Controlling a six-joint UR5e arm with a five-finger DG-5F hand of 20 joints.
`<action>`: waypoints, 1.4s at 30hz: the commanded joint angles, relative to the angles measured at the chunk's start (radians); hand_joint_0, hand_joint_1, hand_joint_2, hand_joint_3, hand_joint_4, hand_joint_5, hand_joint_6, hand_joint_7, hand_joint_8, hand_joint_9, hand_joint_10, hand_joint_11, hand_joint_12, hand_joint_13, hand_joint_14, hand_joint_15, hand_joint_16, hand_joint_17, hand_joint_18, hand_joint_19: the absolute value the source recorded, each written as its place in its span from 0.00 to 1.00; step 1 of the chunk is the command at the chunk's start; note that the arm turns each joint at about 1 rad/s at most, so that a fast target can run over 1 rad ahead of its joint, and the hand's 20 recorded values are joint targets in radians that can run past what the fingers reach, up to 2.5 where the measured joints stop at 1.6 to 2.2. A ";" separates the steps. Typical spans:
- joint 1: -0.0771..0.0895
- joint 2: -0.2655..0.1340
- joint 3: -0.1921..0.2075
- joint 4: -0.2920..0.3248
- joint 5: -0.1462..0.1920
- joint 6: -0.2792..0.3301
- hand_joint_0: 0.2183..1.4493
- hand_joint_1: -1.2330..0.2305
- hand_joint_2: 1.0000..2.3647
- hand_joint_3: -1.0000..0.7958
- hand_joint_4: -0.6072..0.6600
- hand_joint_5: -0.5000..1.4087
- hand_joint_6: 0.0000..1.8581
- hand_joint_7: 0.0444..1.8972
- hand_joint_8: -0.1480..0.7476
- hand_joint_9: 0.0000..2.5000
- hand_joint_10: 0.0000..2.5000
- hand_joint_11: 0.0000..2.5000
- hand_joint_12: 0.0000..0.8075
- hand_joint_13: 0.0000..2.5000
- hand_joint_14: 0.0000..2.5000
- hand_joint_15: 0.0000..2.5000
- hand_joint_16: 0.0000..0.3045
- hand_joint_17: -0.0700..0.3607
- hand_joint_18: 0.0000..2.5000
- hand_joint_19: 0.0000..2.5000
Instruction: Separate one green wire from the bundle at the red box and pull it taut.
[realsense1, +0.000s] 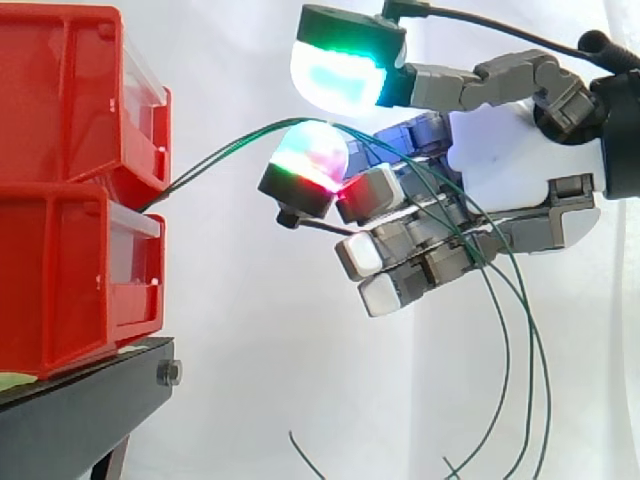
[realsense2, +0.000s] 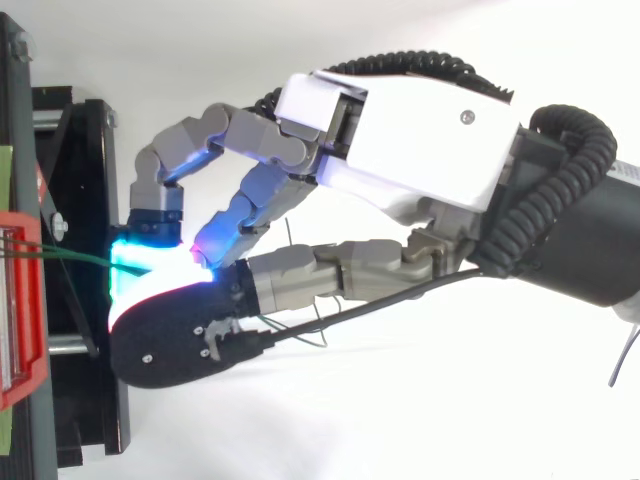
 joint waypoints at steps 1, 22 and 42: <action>0.000 0.000 -0.001 0.000 -0.002 0.000 0.33 0.38 0.01 0.37 0.54 0.17 0.50 0.54 0.46 0.45 0.01 0.50 0.47 0.39 0.01 0.27 0.15 0.41 0.33 0.23; -0.006 0.000 -0.001 -0.004 -0.025 0.000 0.20 0.39 0.00 0.28 0.57 0.17 0.50 0.50 0.51 0.47 0.01 0.50 0.52 0.40 0.01 0.26 0.18 0.44 0.36 0.22; -0.016 0.000 0.012 -0.004 -0.029 -0.002 0.31 0.35 0.01 0.49 0.57 0.17 0.49 0.55 0.51 0.47 0.01 0.50 0.52 0.42 0.01 0.28 0.18 0.44 0.38 0.25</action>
